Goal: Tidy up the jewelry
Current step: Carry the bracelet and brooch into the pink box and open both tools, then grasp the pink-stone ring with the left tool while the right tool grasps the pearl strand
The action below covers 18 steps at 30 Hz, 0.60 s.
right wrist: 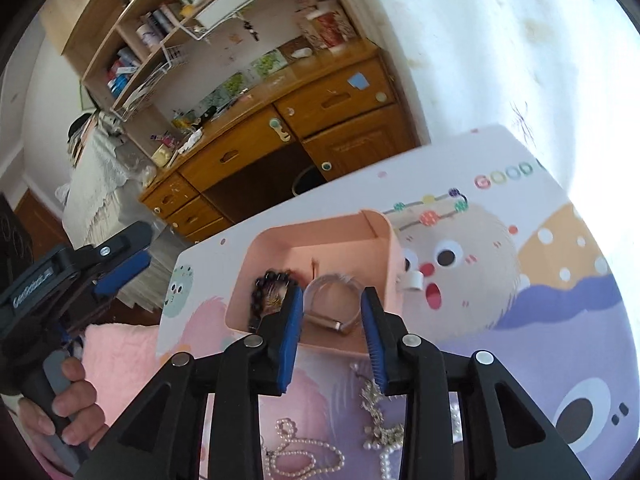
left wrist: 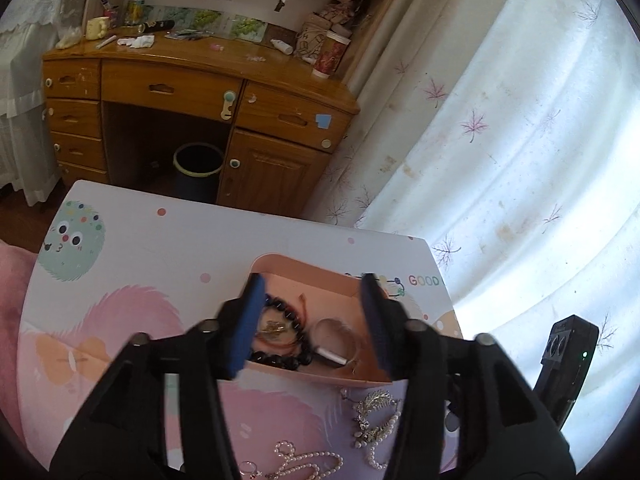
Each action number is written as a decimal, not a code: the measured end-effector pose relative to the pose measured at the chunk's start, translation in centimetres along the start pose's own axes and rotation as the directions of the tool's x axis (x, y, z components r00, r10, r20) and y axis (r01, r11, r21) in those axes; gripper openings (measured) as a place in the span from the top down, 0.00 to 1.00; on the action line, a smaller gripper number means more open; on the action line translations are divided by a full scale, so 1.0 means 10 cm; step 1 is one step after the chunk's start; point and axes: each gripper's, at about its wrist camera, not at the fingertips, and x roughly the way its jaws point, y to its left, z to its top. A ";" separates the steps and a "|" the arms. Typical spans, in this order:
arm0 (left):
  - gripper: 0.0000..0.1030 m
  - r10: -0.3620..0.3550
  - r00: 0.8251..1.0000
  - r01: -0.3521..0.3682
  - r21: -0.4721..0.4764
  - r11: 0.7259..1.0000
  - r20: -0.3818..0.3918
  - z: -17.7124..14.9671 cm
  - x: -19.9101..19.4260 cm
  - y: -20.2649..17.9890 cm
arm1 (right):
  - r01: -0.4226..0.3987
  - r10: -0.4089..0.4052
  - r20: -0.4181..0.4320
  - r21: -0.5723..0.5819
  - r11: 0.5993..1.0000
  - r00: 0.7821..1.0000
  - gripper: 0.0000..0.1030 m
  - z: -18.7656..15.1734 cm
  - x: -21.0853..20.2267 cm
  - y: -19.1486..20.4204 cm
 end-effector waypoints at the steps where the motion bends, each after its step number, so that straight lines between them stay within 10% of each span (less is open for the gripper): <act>1: 0.52 0.010 1.000 -0.010 0.004 1.000 -0.001 -0.03 -0.01 0.01 | 0.001 -0.001 -0.003 0.004 1.000 1.000 0.69 -0.01 0.00 -0.04; 18: 0.49 0.188 0.958 -0.194 -0.006 0.981 -0.216 -1.30 -0.17 0.22 | -0.034 0.071 -0.209 0.174 0.984 0.975 0.62 -0.55 -0.07 -0.71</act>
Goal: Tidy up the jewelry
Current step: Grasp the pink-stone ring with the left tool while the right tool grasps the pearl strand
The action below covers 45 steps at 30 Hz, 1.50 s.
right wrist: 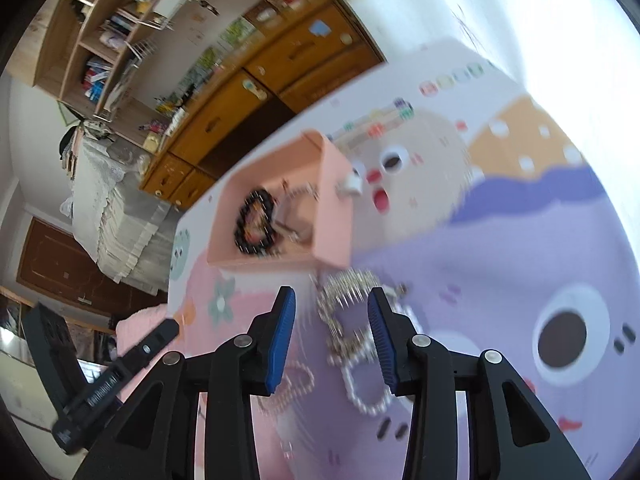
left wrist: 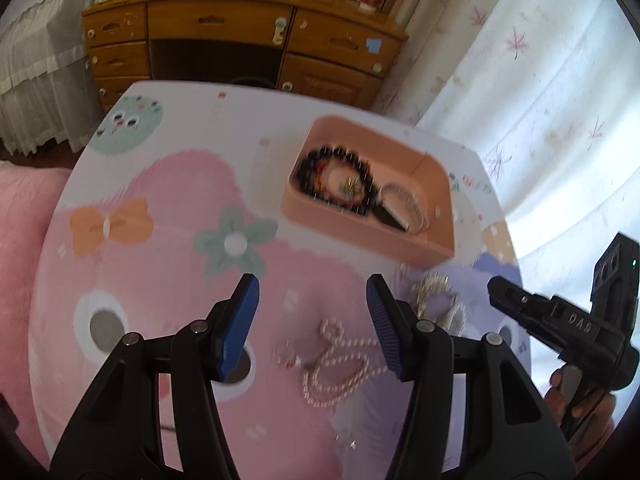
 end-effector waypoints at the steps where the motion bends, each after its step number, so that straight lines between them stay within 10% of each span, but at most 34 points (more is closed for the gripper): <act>1: 0.49 0.007 1.000 -0.007 0.000 1.000 -0.012 -0.07 0.00 -0.01 | 0.001 -0.001 -0.019 0.008 1.000 1.000 0.62 -0.04 0.01 -0.04; 13: 0.49 0.071 0.980 -0.078 -0.027 0.997 -0.185 -1.13 0.09 -0.22 | 0.085 -0.080 -0.163 0.026 0.996 0.983 0.58 -0.46 0.30 -0.17; 28: 0.50 0.083 0.988 -0.086 -0.011 0.996 -0.133 -1.45 0.13 -0.48 | 0.215 -0.240 -0.158 -0.161 0.963 0.958 0.71 -0.43 0.42 0.05; 45: 0.89 0.186 0.980 -0.179 0.093 0.979 -0.073 -1.46 0.16 -0.55 | 0.271 -0.322 -0.145 -0.290 0.918 0.936 0.90 -0.42 0.53 0.10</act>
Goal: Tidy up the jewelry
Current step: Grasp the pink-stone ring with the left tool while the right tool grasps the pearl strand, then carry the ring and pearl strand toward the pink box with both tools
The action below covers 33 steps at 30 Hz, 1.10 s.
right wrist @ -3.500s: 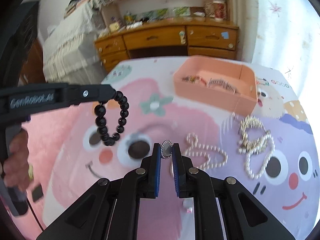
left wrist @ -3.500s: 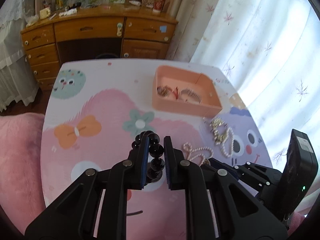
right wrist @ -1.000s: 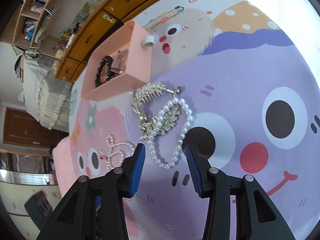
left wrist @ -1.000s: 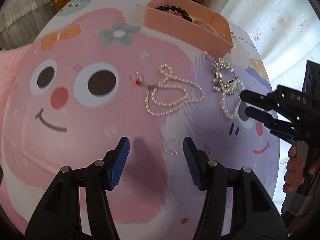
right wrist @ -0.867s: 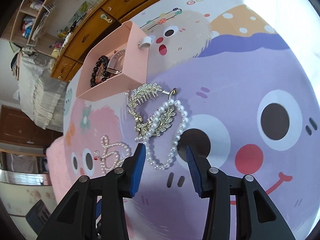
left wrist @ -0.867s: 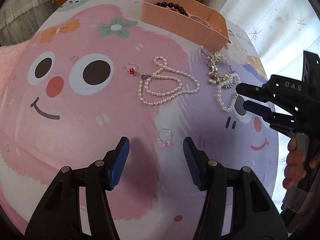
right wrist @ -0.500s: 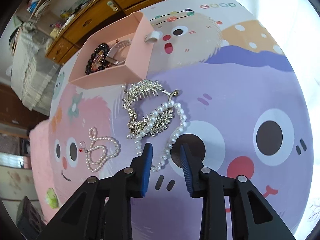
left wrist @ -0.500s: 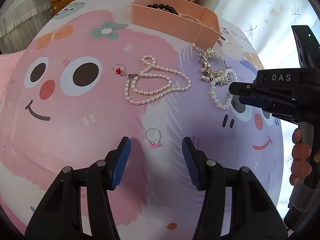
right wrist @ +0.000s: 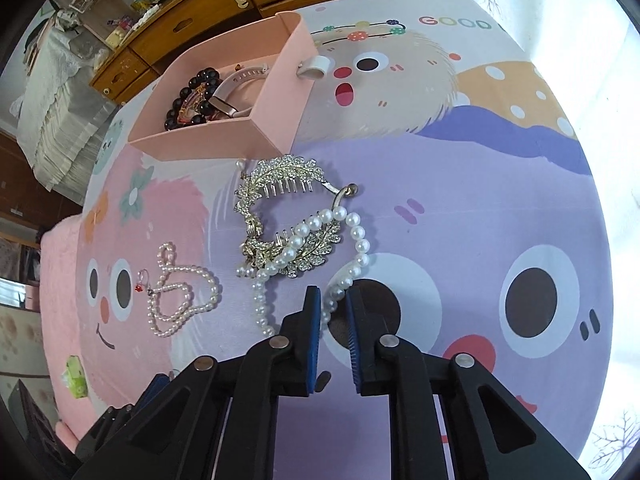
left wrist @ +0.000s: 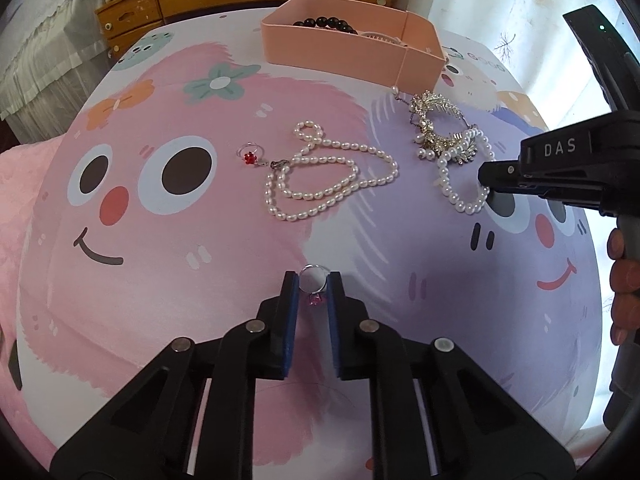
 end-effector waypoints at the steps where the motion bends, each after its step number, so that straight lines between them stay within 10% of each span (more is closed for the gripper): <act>1: 0.89 -0.007 1.000 0.007 -0.004 1.000 0.002 0.00 0.00 0.01 | 0.008 -0.008 0.000 -0.008 1.000 1.000 0.90 0.00 0.00 0.01; 8: 0.89 -0.007 1.000 0.007 0.006 1.000 0.006 -0.01 0.00 0.01 | 0.057 -0.058 -0.007 -0.129 0.990 0.998 0.94 0.01 0.01 0.14; 33: 0.94 -0.078 0.994 0.070 0.100 0.992 0.073 0.31 -0.31 0.19 | -0.193 0.200 0.150 -0.060 0.979 0.968 0.94 0.27 -1.09 0.38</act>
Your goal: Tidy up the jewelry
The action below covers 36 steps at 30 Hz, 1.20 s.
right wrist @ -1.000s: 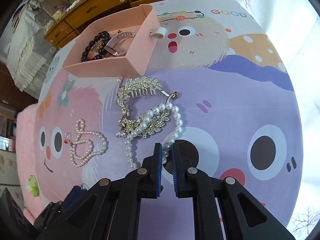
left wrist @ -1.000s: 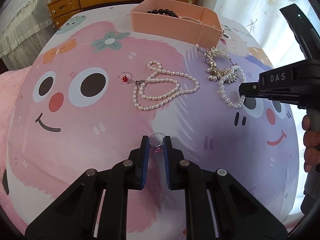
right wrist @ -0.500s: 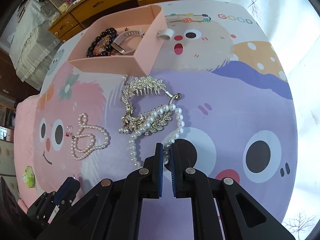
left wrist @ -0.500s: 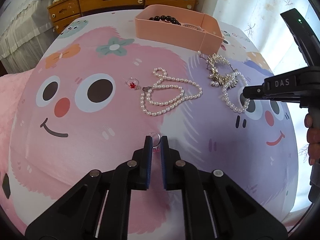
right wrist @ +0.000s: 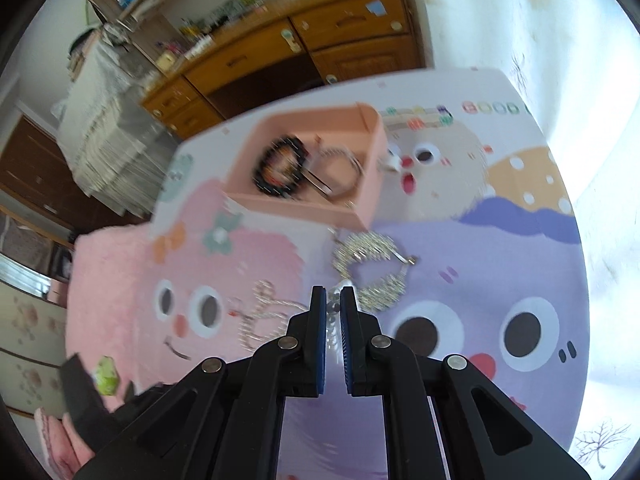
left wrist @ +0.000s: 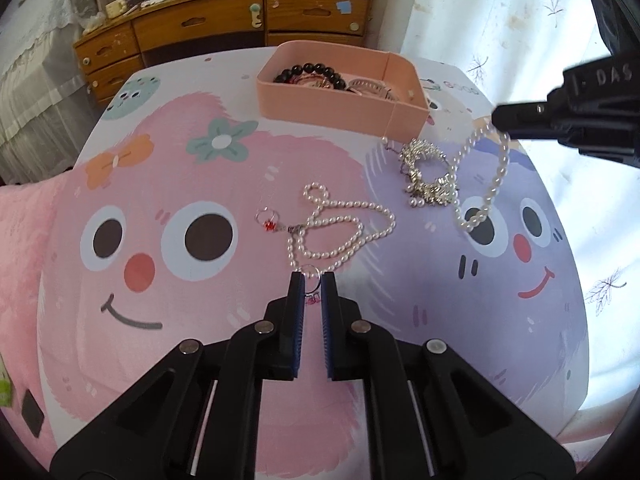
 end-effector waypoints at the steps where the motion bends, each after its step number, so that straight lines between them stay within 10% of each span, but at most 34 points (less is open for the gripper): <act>1: 0.94 -0.005 1.000 0.005 0.009 1.000 0.002 0.03 0.00 -0.01 | -0.010 0.010 0.011 -0.002 1.000 1.000 0.94 0.02 -0.04 0.04; 20: 0.94 -0.098 0.971 0.079 0.092 0.993 0.220 1.30 -0.32 0.17 | -0.059 0.067 0.299 -0.038 0.998 0.952 0.94 0.73 -0.45 0.58; 36: 0.94 -0.158 0.956 0.142 0.081 0.987 0.247 2.08 0.26 0.24 | -0.016 0.020 0.310 -0.015 1.000 0.950 0.93 0.88 -0.07 0.40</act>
